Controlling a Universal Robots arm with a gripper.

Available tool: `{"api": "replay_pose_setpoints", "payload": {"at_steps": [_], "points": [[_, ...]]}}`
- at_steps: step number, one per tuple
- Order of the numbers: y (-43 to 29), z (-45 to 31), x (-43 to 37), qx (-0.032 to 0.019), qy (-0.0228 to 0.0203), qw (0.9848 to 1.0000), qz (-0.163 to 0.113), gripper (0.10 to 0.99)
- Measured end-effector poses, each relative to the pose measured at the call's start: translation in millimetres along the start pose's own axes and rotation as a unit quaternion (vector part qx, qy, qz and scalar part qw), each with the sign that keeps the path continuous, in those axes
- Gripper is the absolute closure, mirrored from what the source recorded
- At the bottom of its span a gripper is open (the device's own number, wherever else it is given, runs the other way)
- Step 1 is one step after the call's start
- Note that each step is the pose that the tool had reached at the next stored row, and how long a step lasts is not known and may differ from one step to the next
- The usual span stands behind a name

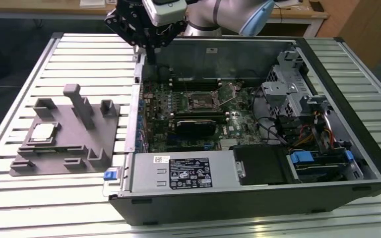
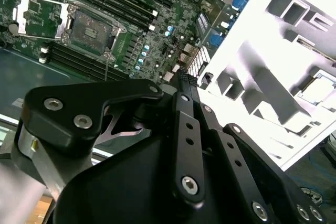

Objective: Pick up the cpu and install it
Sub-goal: 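Reach for the cpu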

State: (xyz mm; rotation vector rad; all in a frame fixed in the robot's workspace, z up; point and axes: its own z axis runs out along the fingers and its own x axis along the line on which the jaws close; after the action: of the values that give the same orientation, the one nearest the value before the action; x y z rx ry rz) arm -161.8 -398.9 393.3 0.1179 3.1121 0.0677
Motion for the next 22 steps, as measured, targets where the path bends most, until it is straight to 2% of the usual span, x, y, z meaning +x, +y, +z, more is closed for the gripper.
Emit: {"api": "replay_pose_setpoints", "payload": {"at_steps": [22], "points": [[-1.5, -0.5, 20.5, 0.0, 0.0, 1.0, 0.0, 0.98]]}}
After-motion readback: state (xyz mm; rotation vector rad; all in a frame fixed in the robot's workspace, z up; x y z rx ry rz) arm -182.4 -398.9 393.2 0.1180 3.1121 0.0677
